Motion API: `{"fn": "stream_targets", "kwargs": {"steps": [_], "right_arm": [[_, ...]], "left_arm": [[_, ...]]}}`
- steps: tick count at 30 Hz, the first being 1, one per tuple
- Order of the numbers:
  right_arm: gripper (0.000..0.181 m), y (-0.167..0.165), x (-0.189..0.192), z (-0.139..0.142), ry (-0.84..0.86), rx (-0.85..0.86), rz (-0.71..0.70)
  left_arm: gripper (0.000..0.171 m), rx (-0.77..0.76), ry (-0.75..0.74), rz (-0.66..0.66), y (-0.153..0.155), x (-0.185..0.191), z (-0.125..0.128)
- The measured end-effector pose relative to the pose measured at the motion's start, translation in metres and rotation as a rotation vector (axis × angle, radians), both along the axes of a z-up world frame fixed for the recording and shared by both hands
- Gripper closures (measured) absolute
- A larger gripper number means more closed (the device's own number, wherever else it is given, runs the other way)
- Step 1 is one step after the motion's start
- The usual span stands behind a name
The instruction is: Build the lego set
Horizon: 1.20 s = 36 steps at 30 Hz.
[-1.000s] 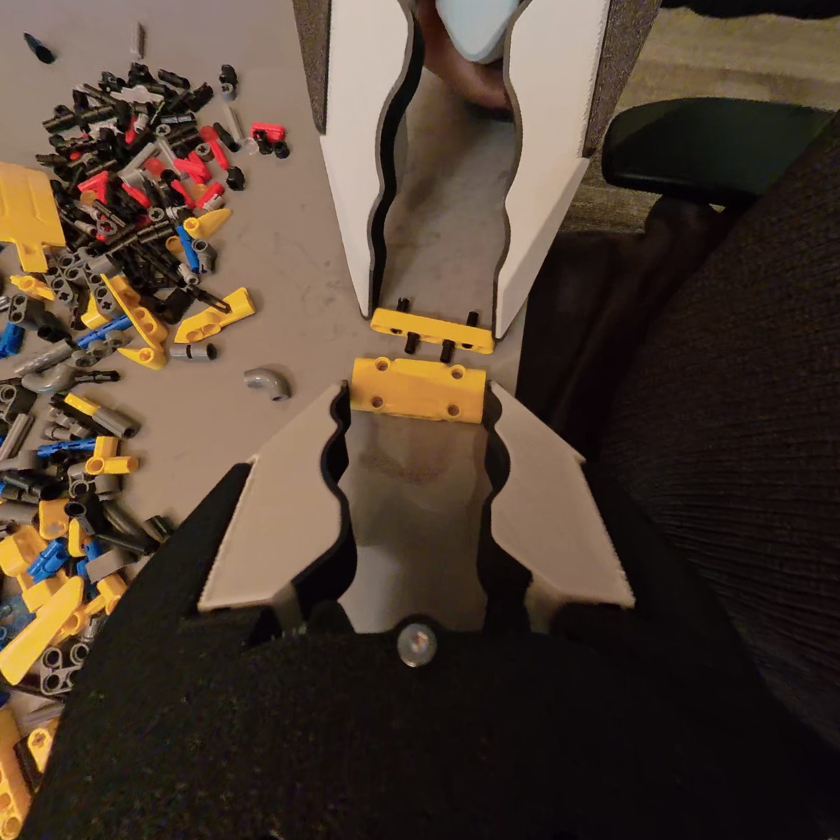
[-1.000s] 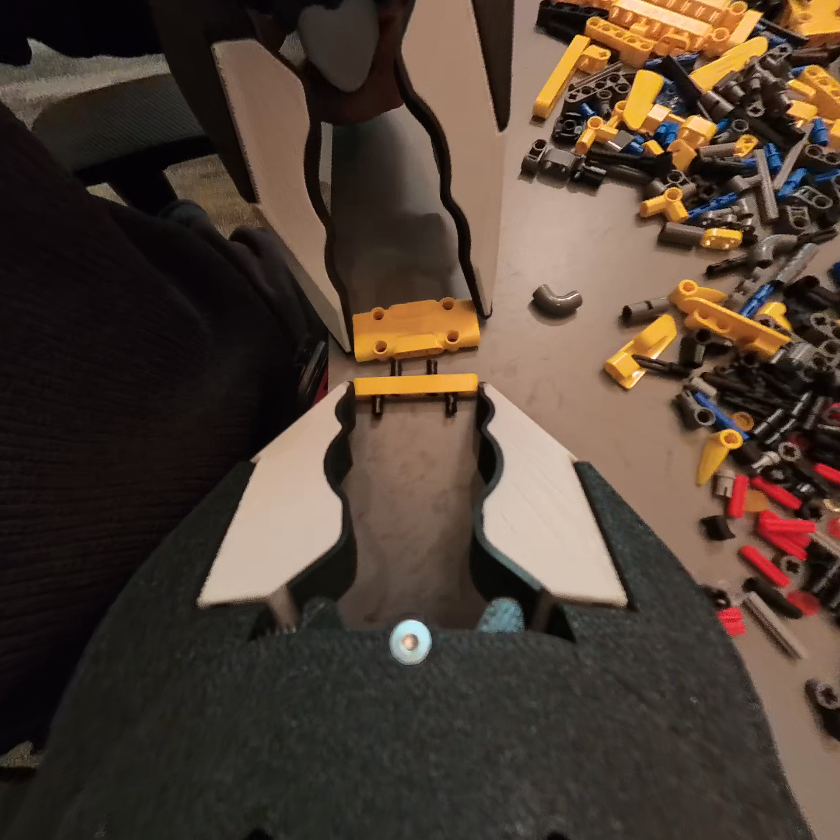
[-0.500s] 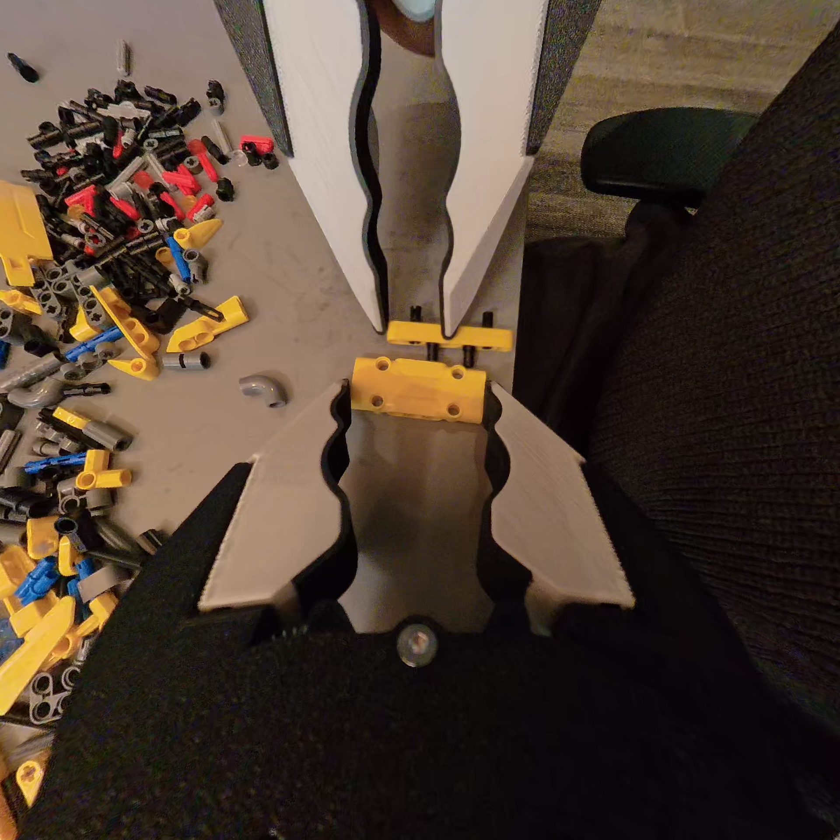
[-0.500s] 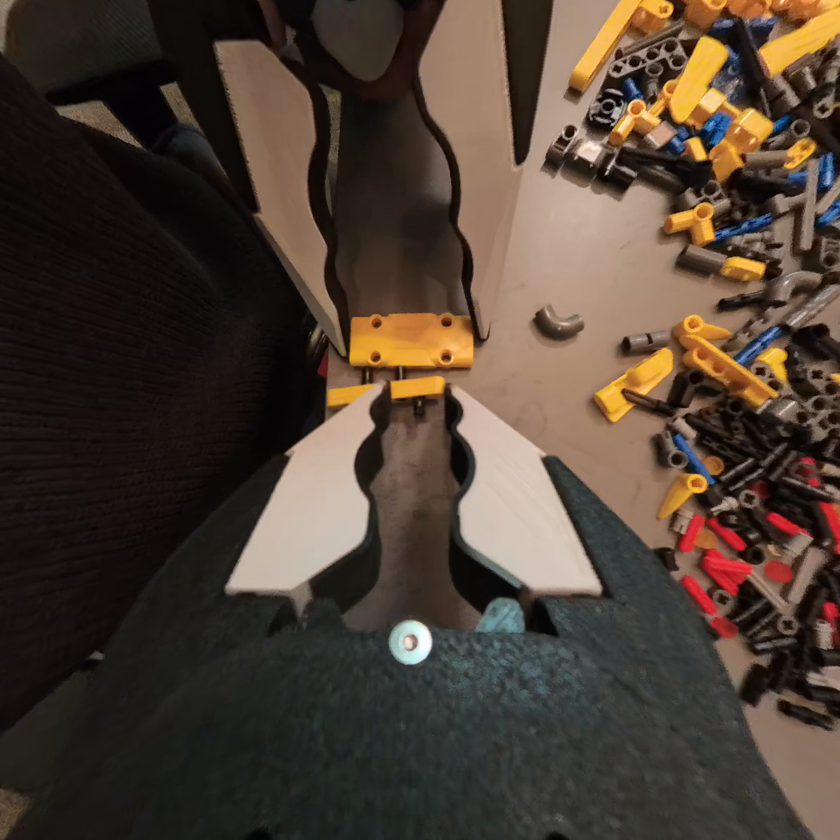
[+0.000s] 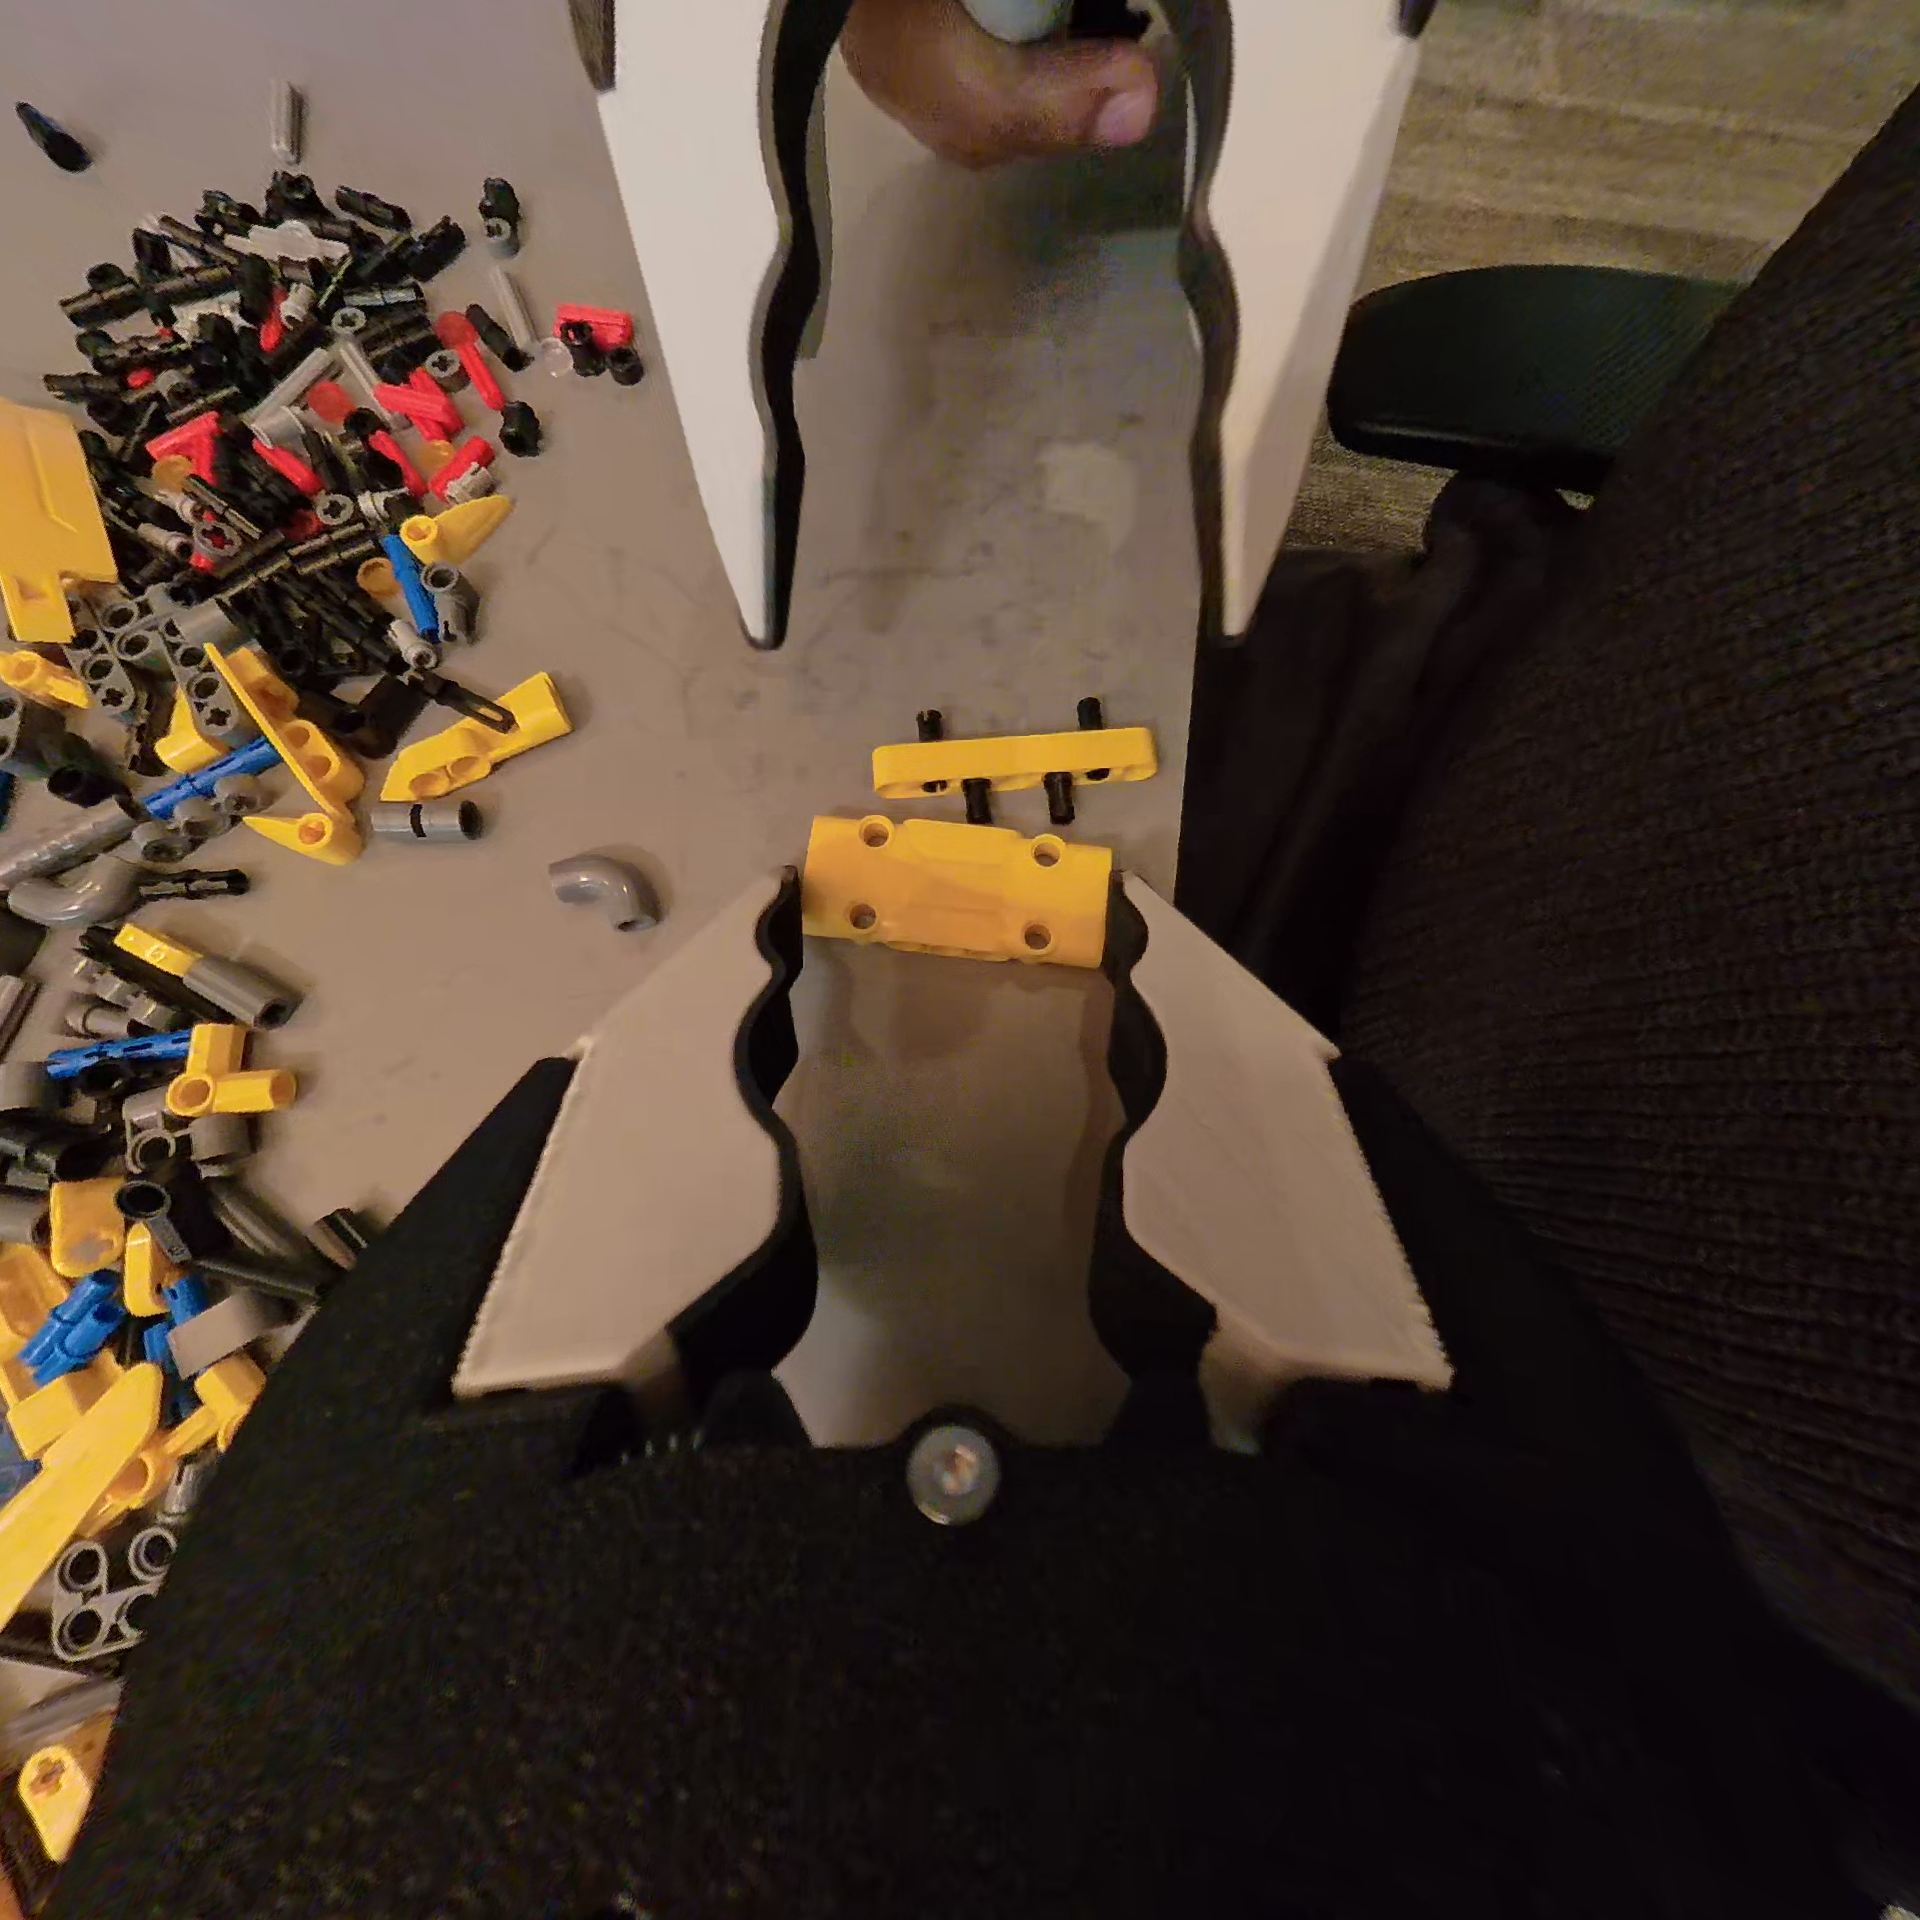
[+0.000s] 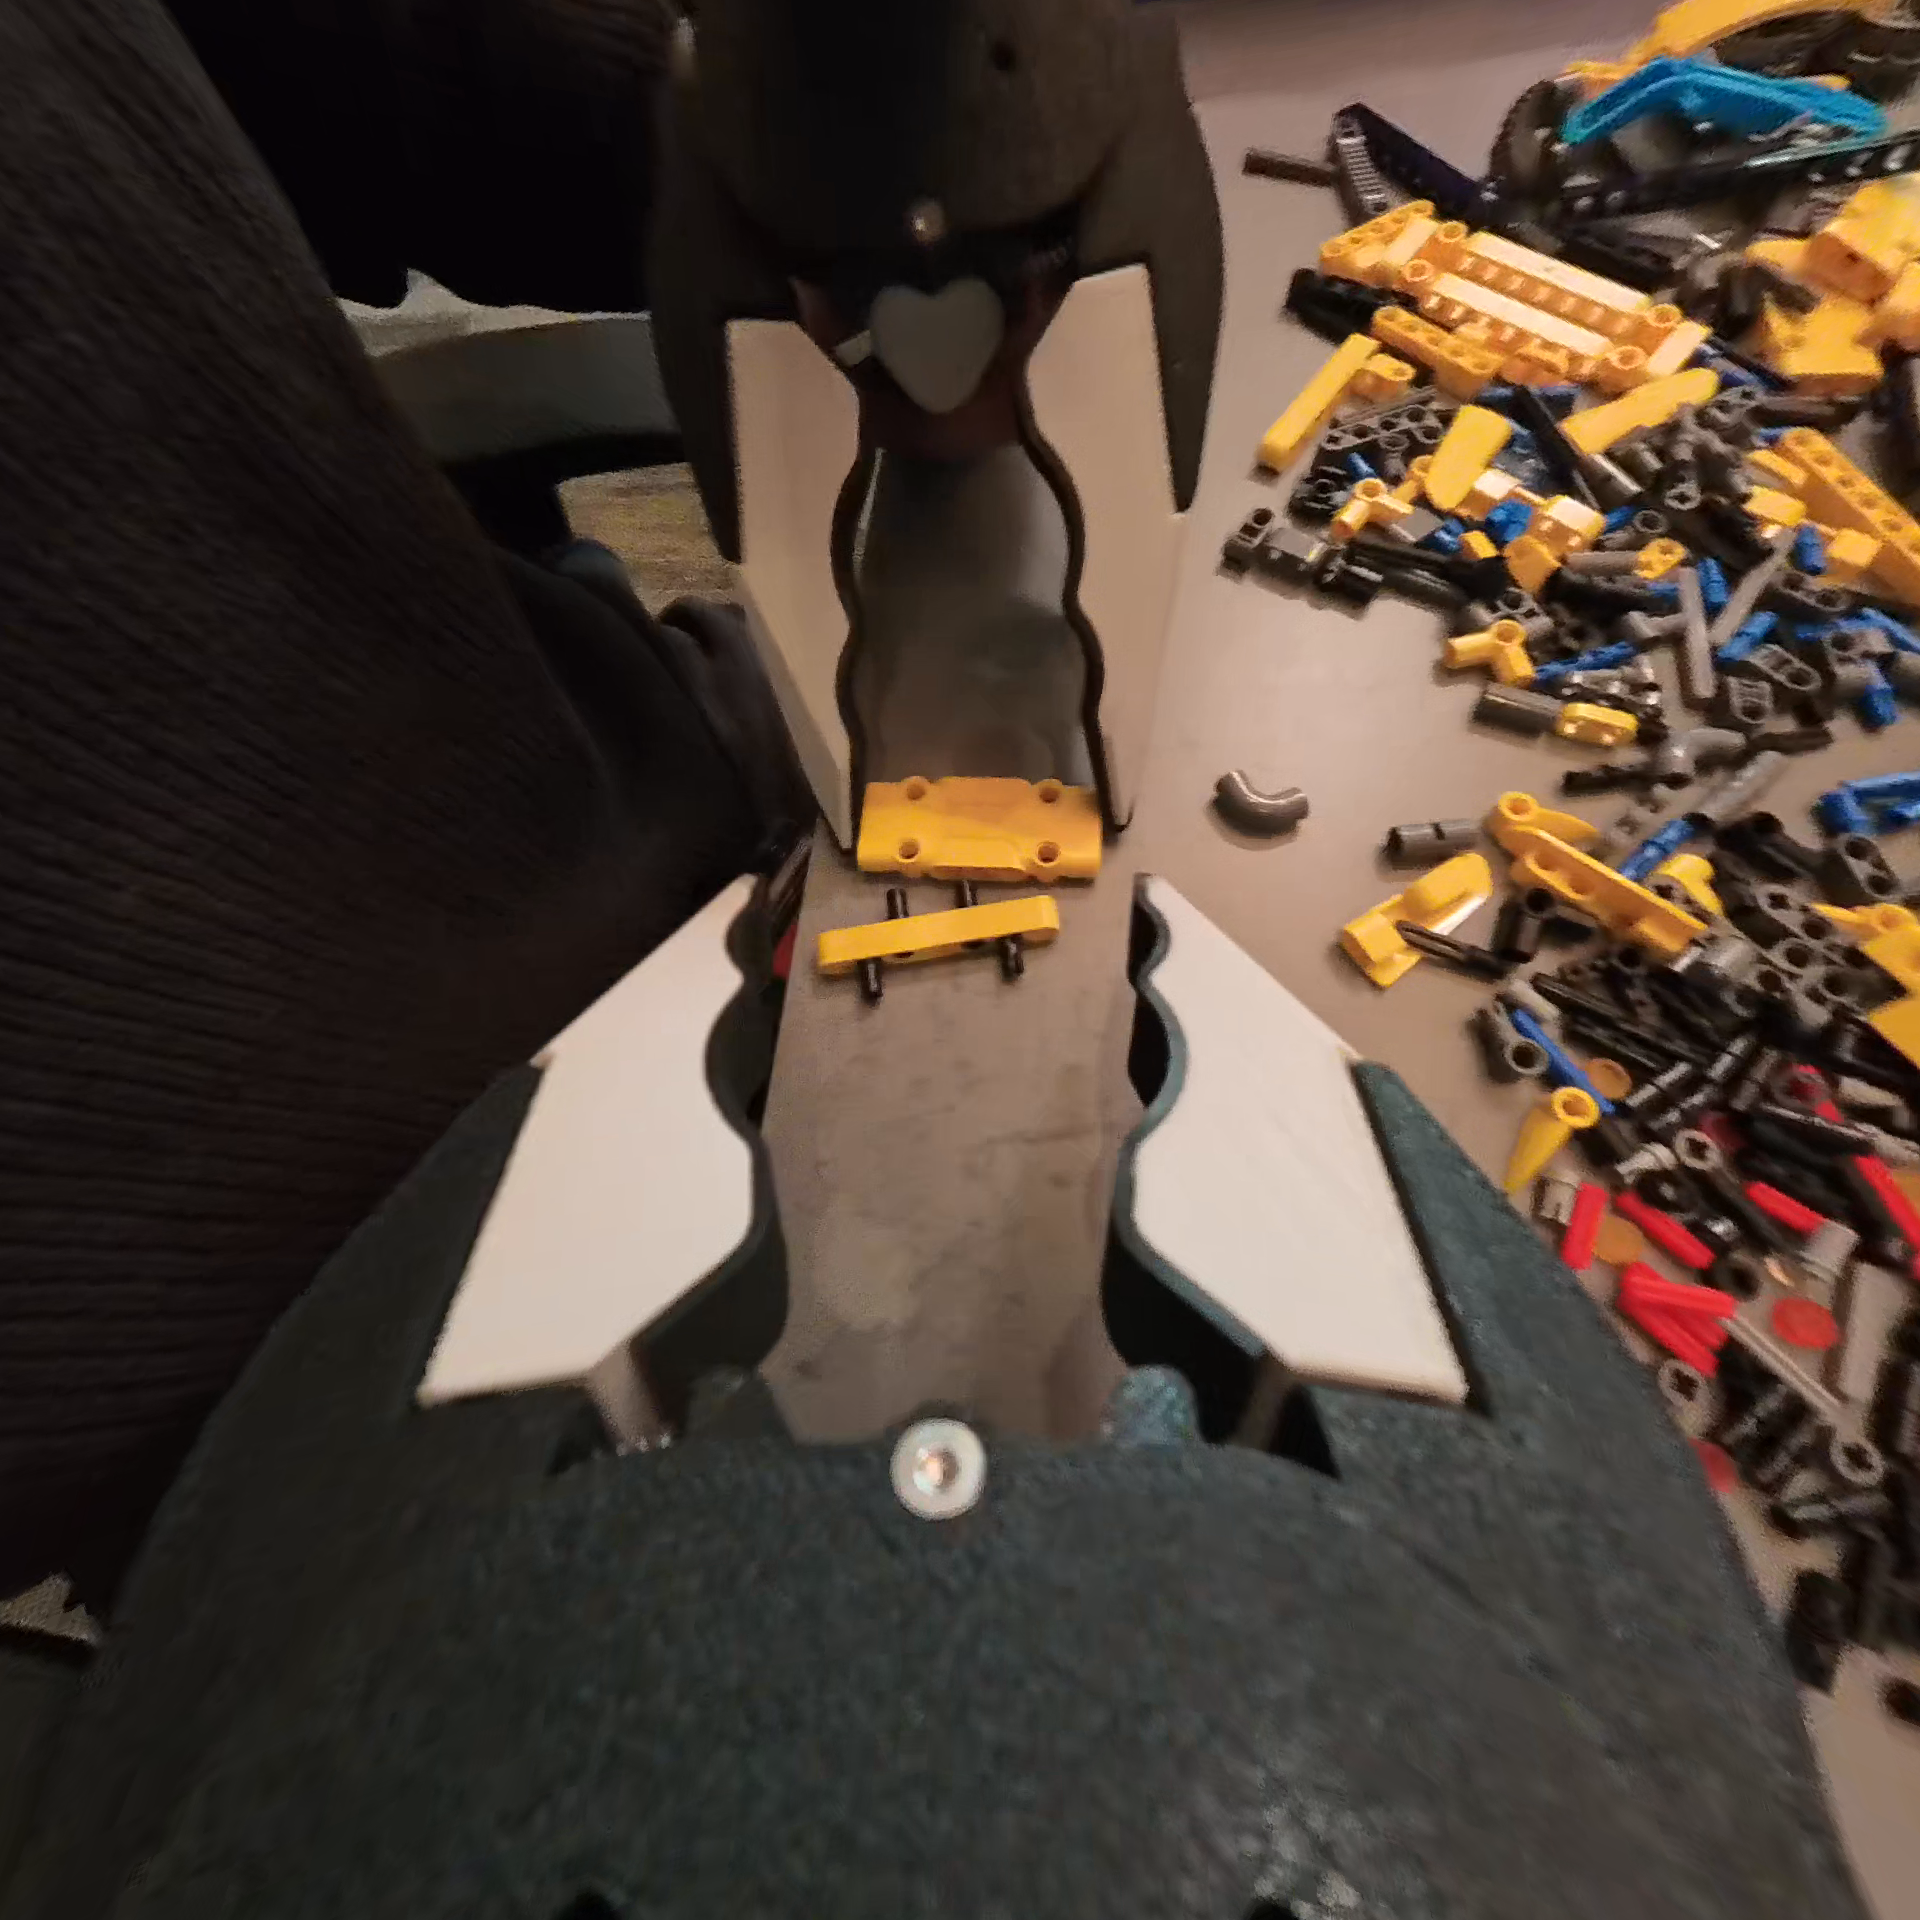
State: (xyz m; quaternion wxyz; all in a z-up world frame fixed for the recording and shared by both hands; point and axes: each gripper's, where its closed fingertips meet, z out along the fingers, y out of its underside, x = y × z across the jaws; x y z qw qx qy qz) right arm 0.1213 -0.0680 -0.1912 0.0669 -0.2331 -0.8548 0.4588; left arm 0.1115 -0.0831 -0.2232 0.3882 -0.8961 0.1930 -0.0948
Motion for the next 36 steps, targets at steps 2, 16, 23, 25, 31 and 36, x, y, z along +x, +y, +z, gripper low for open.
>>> {"fn": "stream_targets", "kwargs": {"steps": [2,16,23,25,31,36], "right_arm": [[0.111,-0.001,0.0,-0.008,0.007,0.034,0.013],[0.117,-0.006,0.006,-0.032,0.04,0.138,0.078],[0.116,-0.004,0.005,-0.033,0.045,0.149,0.068],[0.116,-0.003,0.003,-0.033,0.048,0.15,0.047],[0.115,-0.002,0.002,-0.033,0.05,0.152,0.038],[0.114,-0.002,0.002,-0.033,0.045,0.151,0.039]], "left_arm": [[0.113,0.001,0.002,0.0,0.0,0.0,0.0],[0.113,-0.001,-0.003,0.001,0.0,0.0,0.0],[0.113,0.0,0.002,0.002,0.0,0.0,0.0],[0.113,0.001,0.004,0.002,0.0,0.0,0.0],[0.113,-0.003,-0.008,0.003,0.0,0.0,0.0],[0.113,-0.002,-0.003,0.005,0.001,-0.001,0.0]]}}
